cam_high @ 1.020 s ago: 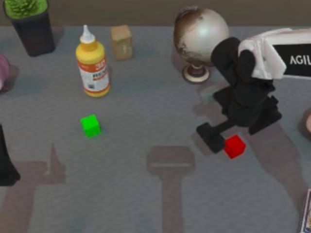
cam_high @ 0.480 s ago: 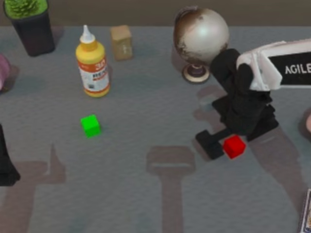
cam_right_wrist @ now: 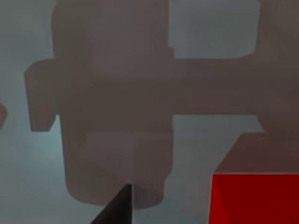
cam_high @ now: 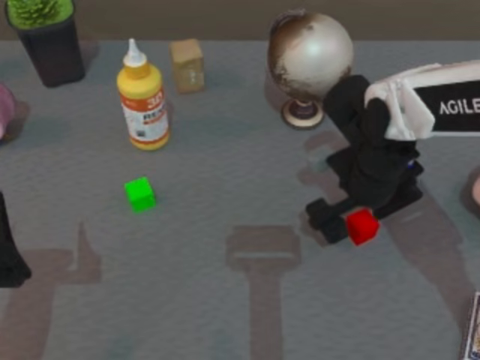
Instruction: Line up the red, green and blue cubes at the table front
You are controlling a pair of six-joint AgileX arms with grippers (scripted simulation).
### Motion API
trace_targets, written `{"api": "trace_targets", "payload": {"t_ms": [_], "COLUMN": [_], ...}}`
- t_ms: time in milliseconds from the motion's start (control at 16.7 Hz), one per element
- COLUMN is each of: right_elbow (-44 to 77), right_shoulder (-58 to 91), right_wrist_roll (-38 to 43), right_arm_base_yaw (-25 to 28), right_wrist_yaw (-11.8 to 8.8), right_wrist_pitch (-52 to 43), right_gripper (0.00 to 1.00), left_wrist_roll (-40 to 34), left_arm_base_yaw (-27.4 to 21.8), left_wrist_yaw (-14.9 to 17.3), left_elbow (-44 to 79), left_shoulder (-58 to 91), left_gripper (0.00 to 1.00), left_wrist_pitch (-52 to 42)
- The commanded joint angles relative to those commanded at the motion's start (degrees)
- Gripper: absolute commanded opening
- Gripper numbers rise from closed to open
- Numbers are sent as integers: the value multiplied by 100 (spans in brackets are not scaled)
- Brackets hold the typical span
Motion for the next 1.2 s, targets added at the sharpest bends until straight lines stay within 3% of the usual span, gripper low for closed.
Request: {"api": "trace_targets", "payload": {"t_ms": [240,300,840,1200], "right_elbow": [0,0,106,656], "right_shoulder": [0,0,-262,-717], "right_wrist_roll": [0,0,10,7], "right_arm_base_yaw": [0,0,-6,29], "right_wrist_yaw": [0,0,-15,-19], "right_wrist_pitch": [0,0,-119,-1189], "right_gripper": [2,0,0,0], "left_wrist_roll": [0,0,0,0], "left_arm_base_yaw": [0,0,0,0], "left_wrist_yaw": [0,0,0,0], "left_elbow": [0,0,0,0], "left_shoulder": [0,0,0,0], "left_gripper": [100,100,100,100], "left_wrist_pitch": [0,0,0,0]}}
